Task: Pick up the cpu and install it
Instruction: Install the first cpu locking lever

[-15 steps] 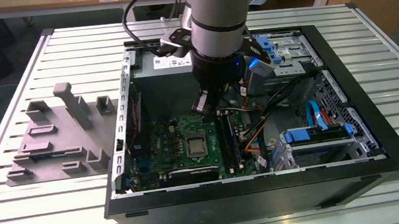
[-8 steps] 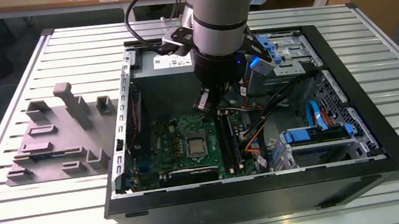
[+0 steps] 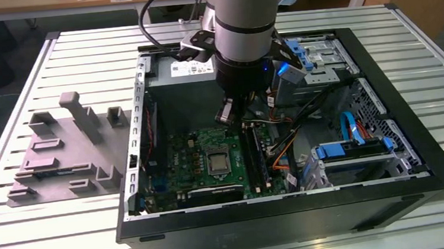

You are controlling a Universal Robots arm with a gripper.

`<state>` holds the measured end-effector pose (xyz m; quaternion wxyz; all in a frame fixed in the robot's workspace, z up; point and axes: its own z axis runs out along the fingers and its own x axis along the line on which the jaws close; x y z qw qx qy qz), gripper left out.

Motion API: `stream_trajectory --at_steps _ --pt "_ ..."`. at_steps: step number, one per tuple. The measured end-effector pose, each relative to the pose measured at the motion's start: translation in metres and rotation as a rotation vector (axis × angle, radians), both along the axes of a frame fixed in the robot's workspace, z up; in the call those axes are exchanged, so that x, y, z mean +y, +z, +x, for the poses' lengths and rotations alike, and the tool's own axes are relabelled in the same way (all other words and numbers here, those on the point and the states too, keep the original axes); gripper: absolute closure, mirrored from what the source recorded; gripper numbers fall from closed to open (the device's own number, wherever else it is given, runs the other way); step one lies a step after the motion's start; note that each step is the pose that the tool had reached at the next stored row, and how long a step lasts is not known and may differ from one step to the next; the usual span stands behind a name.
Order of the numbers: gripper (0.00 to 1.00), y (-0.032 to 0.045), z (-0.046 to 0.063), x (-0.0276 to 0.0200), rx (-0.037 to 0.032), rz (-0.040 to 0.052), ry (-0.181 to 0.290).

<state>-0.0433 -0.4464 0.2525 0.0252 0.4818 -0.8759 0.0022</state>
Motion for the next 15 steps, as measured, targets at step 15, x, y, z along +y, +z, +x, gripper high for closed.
stream_trajectory --at_steps 15 --pt "0.89 -0.0005 0.001 0.0087 0.0 0.0 0.0"
